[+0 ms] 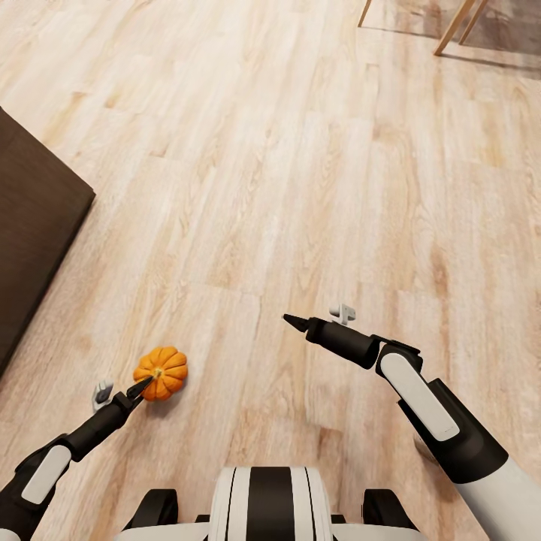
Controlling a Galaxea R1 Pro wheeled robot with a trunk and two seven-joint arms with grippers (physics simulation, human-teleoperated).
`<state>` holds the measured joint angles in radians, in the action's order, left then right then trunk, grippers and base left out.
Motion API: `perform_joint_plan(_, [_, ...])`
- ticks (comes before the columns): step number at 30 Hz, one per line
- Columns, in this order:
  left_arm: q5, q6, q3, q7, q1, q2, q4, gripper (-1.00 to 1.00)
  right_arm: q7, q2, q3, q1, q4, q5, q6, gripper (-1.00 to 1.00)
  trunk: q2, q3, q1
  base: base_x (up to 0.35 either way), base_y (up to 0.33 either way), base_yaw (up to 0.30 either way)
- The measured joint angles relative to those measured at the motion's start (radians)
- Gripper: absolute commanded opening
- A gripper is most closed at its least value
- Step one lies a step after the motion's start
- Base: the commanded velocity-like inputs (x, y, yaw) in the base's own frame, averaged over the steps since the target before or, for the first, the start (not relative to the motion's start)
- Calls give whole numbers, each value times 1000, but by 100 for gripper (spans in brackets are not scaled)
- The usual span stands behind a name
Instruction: Place each of the two pumpkins and all three candles from the living room inside a cabinet in the living room (use any cabinet), then make sure every cabinet is closed, and position the cauldron so it is next to a table in the living room.
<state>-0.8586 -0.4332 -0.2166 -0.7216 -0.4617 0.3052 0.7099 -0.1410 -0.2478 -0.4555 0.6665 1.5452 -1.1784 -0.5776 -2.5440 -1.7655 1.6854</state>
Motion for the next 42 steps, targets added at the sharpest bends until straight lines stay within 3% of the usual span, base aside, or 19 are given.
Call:
perform_joint_plan(8, [0,0,0,0,0,0,0,100,0,0,0,0,0,0,1,100,0,0,0,34,-78,0])
perform_joint_plan(9, [0,0,0,0,0,0,1,-100,0,0,0,0,0,0,1,100,0,0,0,2,-4,0])
perform_joint_plan(42, [0,0,0,-2,0,0,1,-100,0,0,0,0,-8,0,1,100,0,0,0,0,0,0])
